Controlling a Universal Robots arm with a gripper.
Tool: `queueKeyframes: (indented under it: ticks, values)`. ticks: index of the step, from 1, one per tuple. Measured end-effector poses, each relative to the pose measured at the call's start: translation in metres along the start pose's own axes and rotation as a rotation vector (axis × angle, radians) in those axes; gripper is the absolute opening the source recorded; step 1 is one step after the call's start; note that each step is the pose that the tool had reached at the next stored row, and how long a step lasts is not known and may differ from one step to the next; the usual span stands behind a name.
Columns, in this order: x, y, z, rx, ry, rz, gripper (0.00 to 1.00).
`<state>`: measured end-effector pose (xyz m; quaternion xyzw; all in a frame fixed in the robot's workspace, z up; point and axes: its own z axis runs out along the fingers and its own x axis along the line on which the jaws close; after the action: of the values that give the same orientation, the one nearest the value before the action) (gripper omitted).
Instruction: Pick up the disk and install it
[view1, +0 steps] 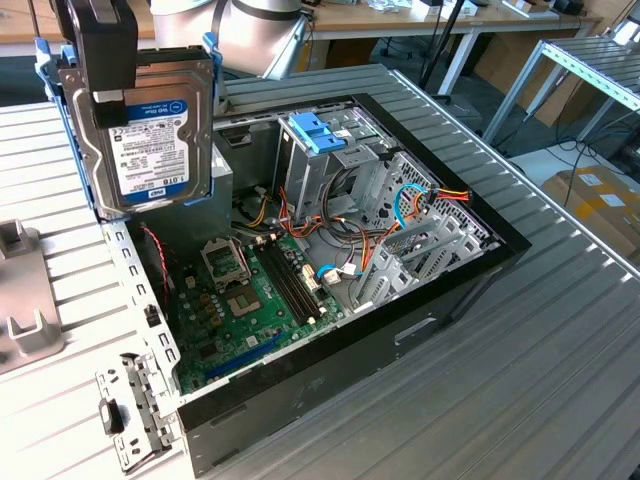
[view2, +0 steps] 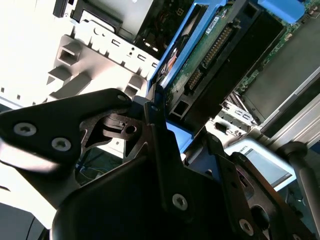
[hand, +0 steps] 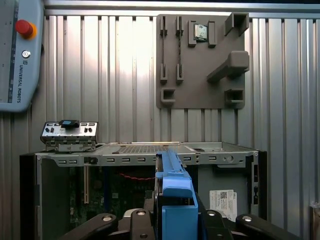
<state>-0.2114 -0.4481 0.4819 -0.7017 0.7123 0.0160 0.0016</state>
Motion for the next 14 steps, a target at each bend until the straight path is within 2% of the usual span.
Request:
queueKeyframes:
  ticks: [14]
  values:
    - [-0.0001,-0.0104,-0.0002,-0.0002,0.0,0.0,0.37]
